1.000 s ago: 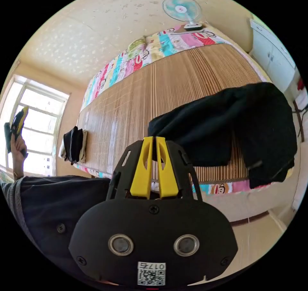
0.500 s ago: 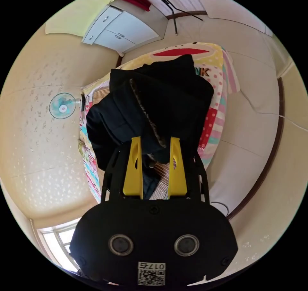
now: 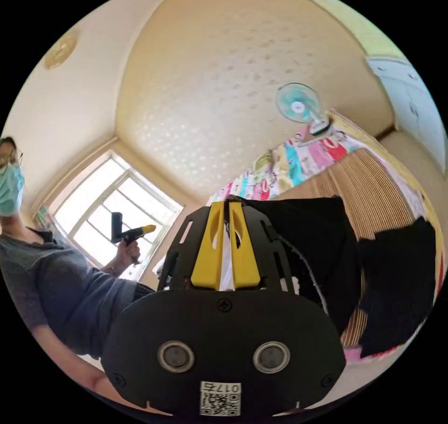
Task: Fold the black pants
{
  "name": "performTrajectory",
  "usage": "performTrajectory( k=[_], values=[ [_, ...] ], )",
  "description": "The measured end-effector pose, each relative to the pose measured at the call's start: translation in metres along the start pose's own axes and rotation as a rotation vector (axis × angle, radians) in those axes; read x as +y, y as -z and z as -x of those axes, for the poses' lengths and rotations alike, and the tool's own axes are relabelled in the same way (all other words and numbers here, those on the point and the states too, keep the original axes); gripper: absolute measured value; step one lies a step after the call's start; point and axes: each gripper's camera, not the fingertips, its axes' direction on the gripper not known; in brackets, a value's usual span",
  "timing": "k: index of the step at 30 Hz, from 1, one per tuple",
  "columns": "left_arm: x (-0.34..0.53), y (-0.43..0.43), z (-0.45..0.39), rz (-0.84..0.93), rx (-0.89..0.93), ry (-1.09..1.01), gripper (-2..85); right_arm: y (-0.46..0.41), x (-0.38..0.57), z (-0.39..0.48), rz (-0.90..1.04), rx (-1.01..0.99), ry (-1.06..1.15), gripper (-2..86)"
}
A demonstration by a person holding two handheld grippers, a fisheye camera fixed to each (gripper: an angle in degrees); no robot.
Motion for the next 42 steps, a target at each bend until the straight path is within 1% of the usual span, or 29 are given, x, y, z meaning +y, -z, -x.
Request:
performTrajectory(
  k=[1,2,3,4,6,7,8,9,10,11,12,13,14,15,17,19,21,23,25,27,29,31,32,33,34,36,39,41,42],
  values=[
    [-0.007,-0.005,-0.018,0.012,-0.002,-0.044,12.3,-0.010,-0.004,0.019,0.022,-0.027,0.035,2.0],
    [-0.012,-0.007,-0.036,0.009,-0.012,-0.091,14.9,-0.029,-0.010,0.059,0.079,-0.071,0.125,1.9],
    [-0.015,-0.006,-0.045,0.000,-0.020,-0.118,16.0,-0.046,-0.012,0.100,0.110,-0.103,0.217,1.8],
    [-0.019,-0.001,-0.063,-0.028,-0.043,-0.182,17.3,-0.054,-0.012,0.121,0.113,-0.124,0.253,1.8],
    [-0.023,0.007,-0.087,-0.056,-0.059,-0.291,17.6,-0.083,-0.011,0.185,0.115,-0.245,0.301,1.7],
    [-0.024,0.016,-0.101,-0.065,-0.050,-0.328,17.1,-0.092,-0.009,0.201,0.118,-0.266,0.319,1.7],
    [-0.021,0.033,-0.112,-0.105,-0.055,-0.328,15.8,-0.112,-0.004,0.235,0.145,-0.262,0.369,1.7],
    [-0.019,0.045,-0.115,-0.142,-0.089,-0.301,15.2,-0.129,0.003,0.269,0.158,-0.210,0.415,1.7],
    [-0.012,0.071,-0.114,-0.216,-0.211,-0.193,9.6,-0.134,0.007,0.283,0.157,-0.188,0.434,1.6],
    [-0.002,0.102,-0.109,-0.294,-0.251,-0.133,6.1,-0.140,0.016,0.306,0.151,-0.152,0.468,1.6],
    [0.003,0.118,-0.104,-0.329,-0.230,-0.122,5.4,-0.140,0.025,0.322,0.132,-0.113,0.485,1.5],
    [0.010,0.150,-0.093,-0.381,-0.162,-0.096,4.5,-0.139,0.032,0.328,0.119,-0.103,0.497,1.4],
    [0.015,0.180,-0.082,-0.413,-0.114,-0.048,4.1,-0.129,0.048,0.337,0.054,-0.114,0.516,1.2],
    [0.017,0.196,-0.077,-0.431,-0.099,-0.025,4.0,-0.115,0.067,0.343,-0.033,-0.149,0.541,1.0],
    [0.028,0.254,-0.069,-0.518,-0.087,-0.001,3.7,-0.094,0.102,0.348,-0.141,-0.180,0.603,0.7],
    [0.032,0.294,-0.067,-0.560,-0.038,-0.033,3.7,-0.081,0.141,0.347,-0.224,-0.125,0.646,0.7],
    [0.035,0.332,-0.067,-0.607,0.038,-0.082,3.7,-0.081,0.190,0.336,-0.280,0.039,0.598,0.9],
    [0.037,0.380,-0.078,-0.650,0.100,-0.168,3.7,-0.094,0.220,0.321,-0.253,0.105,0.504,1.4],
    [0.037,0.413,-0.092,-0.659,0.118,-0.254,3.7,-0.118,0.246,0.306,-0.190,0.109,0.433,2.5],
    [0.037,0.444,-0.106,-0.669,0.152,-0.323,3.8,-0.163,0.270,0.289,-0.103,0.121,0.348,7.8],
    [0.040,0.484,-0.119,-0.702,0.227,-0.389,3.8,-0.199,0.279,0.279,-0.092,0.117,0.266,12.1],
    [0.044,0.514,-0.122,-0.722,0.307,-0.417,3.9,-0.230,0.281,0.278,-0.146,0.007,0.209,14.9],
    [0.047,0.534,-0.123,-0.731,0.356,-0.434,3.9,-0.249,0.277,0.289,-0.177,-0.094,0.218,15.9],
    [0.049,0.544,-0.123,-0.735,0.373,-0.444,3.9,-0.263,0.270,0.309,-0.208,-0.144,0.264,15.7],
    [0.054,0.564,-0.122,-0.745,0.389,-0.466,3.9,-0.267,0.267,0.322,-0.232,-0.143,0.298,15.5],
    [0.065,0.598,-0.115,-0.768,0.386,-0.477,4.0,-0.263,0.257,0.370,-0.407,-0.115,0.404,9.5],
    [0.092,0.662,-0.089,-0.844,0.318,-0.457,4.1,-0.250,0.228,0.417,-0.443,-0.036,0.428,6.1],
    [0.107,0.711,-0.063,-0.826,0.267,-0.449,4.2,-0.244,0.217,0.445,-0.455,-0.035,0.500,5.7],
    [0.109,0.722,-0.056,-0.814,0.257,-0.447,4.2,-0.244,0.213,0.466,-0.451,-0.023,0.559,5.6]
  ],
)
